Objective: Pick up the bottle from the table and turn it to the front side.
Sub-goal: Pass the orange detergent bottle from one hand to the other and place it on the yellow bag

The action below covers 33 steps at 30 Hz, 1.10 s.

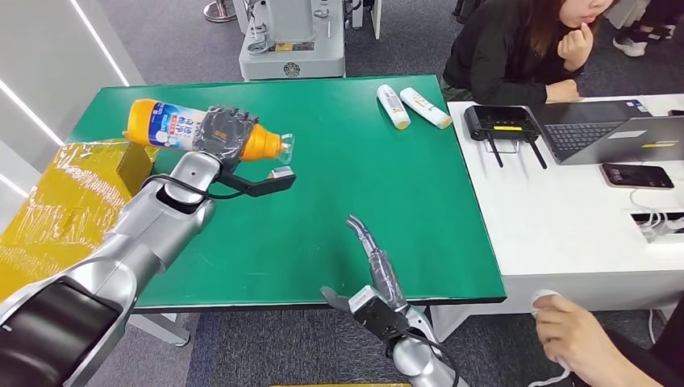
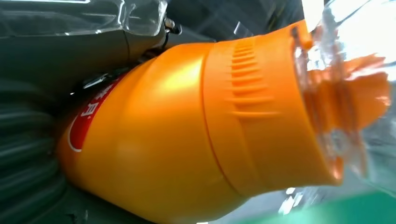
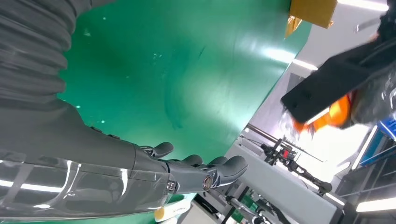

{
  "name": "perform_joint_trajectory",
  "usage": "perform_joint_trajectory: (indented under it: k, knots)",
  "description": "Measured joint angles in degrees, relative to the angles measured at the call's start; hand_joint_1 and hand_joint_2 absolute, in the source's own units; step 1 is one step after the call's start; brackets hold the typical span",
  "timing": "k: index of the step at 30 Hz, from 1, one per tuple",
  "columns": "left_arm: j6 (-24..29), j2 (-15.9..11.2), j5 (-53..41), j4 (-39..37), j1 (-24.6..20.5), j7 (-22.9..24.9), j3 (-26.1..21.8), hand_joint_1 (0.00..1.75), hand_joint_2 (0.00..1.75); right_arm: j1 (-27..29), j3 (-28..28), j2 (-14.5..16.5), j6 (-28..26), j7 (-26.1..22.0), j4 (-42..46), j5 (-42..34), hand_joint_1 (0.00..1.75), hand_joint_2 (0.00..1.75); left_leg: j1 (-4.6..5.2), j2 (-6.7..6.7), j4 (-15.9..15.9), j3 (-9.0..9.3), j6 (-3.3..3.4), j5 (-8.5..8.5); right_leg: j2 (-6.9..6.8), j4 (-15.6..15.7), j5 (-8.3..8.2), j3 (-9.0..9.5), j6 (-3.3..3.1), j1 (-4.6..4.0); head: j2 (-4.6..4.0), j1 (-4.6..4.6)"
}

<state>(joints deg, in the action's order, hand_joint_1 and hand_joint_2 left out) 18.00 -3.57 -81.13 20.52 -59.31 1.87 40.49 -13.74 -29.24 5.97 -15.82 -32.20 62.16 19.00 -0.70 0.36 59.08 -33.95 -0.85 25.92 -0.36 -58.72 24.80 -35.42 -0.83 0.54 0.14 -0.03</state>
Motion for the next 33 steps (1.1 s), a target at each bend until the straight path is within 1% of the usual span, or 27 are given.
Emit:
perform_joint_trajectory:
  k: [5, 10, 17, 21, 26, 33]
  knots:
    - [-1.0, -2.34, 4.13, -1.93, 0.59, 2.09, -1.22, 1.75, 1.75, 1.15, 0.0, -1.16, -0.73, 0.28, 1.57, -0.67, 0.0, 1.75, 0.0, -0.02, 0.0, -0.01, -0.01, 0.0, -0.01, 0.0, 0.0, 0.0, 0.0, 0.0, 0.01, 0.0]
    - [-2.1, -4.43, 7.28, -3.05, 1.37, 4.84, -4.1, 1.75, 1.75, 1.59, 0.0, -1.75, -0.9, 0.97, 2.74, -1.49, 0.0, 1.75, 0.0, -0.01, 0.0, -0.02, -0.01, -0.01, -0.01, 0.0, 0.0, 0.0, 0.0, 0.0, 0.01, 0.0]
    - [-5.33, -7.69, 8.57, -3.85, 1.77, 4.98, -8.02, 1.75, 1.75, 1.66, 0.0, -2.18, -0.81, 0.99, 3.15, -2.4, 0.0, 1.75, 0.0, -0.03, 0.0, -0.03, -0.01, -0.01, -0.02, -0.01, 0.0, -0.01, 0.0, 0.0, 0.01, 0.01]
    - [-5.41, -8.04, 8.61, -3.9, 1.89, 4.97, -8.33, 1.75, 1.75, 1.64, 0.0, -2.19, -0.79, 0.99, 3.15, -2.56, 0.0, 1.75, 0.0, -0.03, 0.0, -0.03, -0.01, -0.01, -0.02, -0.01, 0.01, -0.01, 0.0, 0.0, 0.01, 0.0]
    - [-5.38, -9.6, 8.74, -4.29, 3.14, 4.95, -9.55, 1.75, 1.75, 1.59, 0.0, -2.21, -0.71, 0.98, 3.15, -2.61, 0.0, 1.75, 0.0, -0.03, 0.0, -0.04, -0.01, -0.01, -0.02, -0.01, 0.0, -0.01, 0.0, 0.0, 0.01, 0.01]
    - [-5.49, -9.77, 8.74, -4.47, 3.2, 4.96, -9.97, 1.75, 1.75, 1.56, -0.01, -2.22, -0.69, 0.98, 3.15, -2.65, 0.0, 1.75, 0.0, -0.03, 0.0, -0.05, -0.01, -0.01, -0.02, -0.01, 0.0, -0.01, 0.0, 0.0, 0.01, 0.0]
